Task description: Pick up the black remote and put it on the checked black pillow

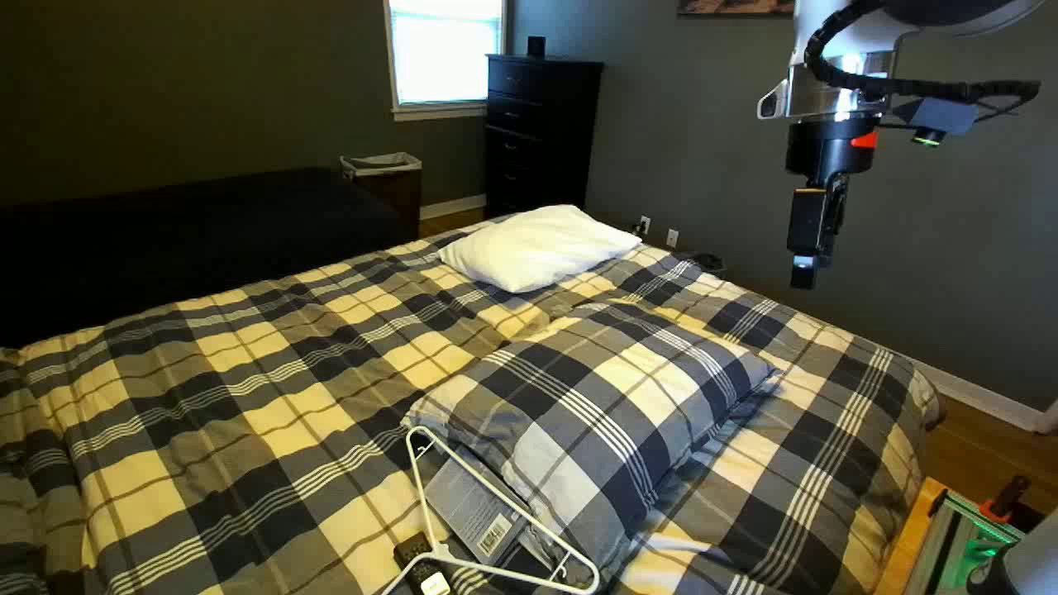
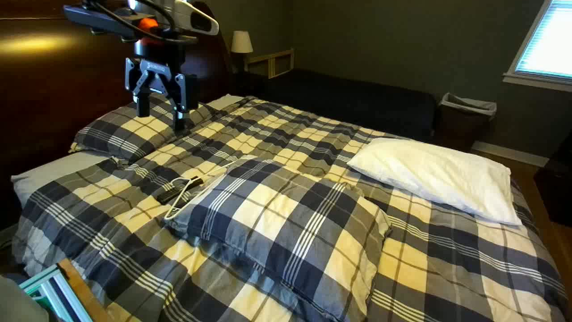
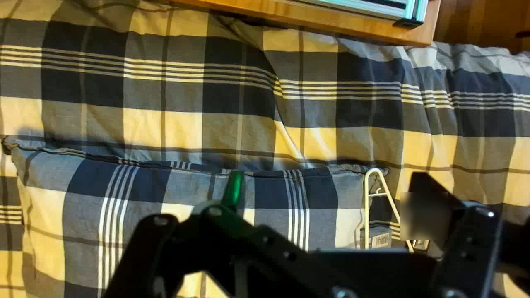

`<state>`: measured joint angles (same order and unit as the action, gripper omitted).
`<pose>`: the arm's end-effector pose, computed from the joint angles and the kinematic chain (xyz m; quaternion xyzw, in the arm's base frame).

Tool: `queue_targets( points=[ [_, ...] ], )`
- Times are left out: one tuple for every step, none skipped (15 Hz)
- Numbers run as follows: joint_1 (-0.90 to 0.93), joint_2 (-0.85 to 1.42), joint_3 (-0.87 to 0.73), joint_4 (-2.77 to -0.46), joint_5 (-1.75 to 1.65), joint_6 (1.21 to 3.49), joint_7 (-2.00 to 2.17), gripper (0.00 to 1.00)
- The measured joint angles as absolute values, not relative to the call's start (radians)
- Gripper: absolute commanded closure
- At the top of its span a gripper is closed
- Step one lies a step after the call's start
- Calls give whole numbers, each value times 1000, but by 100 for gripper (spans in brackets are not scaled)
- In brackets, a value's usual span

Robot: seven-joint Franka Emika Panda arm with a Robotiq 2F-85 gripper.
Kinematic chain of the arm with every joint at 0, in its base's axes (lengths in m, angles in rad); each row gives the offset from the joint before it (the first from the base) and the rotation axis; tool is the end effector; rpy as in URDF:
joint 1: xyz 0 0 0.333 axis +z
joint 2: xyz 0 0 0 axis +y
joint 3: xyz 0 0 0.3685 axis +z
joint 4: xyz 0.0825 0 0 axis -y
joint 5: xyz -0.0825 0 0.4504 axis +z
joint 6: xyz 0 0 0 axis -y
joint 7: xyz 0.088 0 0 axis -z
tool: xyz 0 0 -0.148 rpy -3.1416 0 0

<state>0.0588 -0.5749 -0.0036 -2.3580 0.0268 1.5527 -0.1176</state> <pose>0.3776 0.0248 0.5087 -0.9896 -0.0848 0.1144 0.0179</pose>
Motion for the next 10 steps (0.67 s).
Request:
queue_targets(
  points=[
    [59, -575, -4, -2358, 27, 1553, -118, 0],
    [59, -575, -4, -2358, 27, 1553, -118, 0],
    [59, -575, -3, -2358, 27, 1553, -118, 0],
    [59, -574, -1, -2357, 27, 1553, -117, 0],
    [61, -570, 7, -2354, 33, 1562, -113, 0],
    [67, -564, 21, -2349, 43, 1581, -101, 0],
    [73, -552, 43, -2340, 58, 1610, -72, 0],
    [81, -536, 73, -2327, 70, 1643, -31, 0],
    [91, -516, 106, -2312, 81, 1678, 17, 0],
    [101, -493, 143, -2294, 89, 1710, 68, 0]
  ],
)
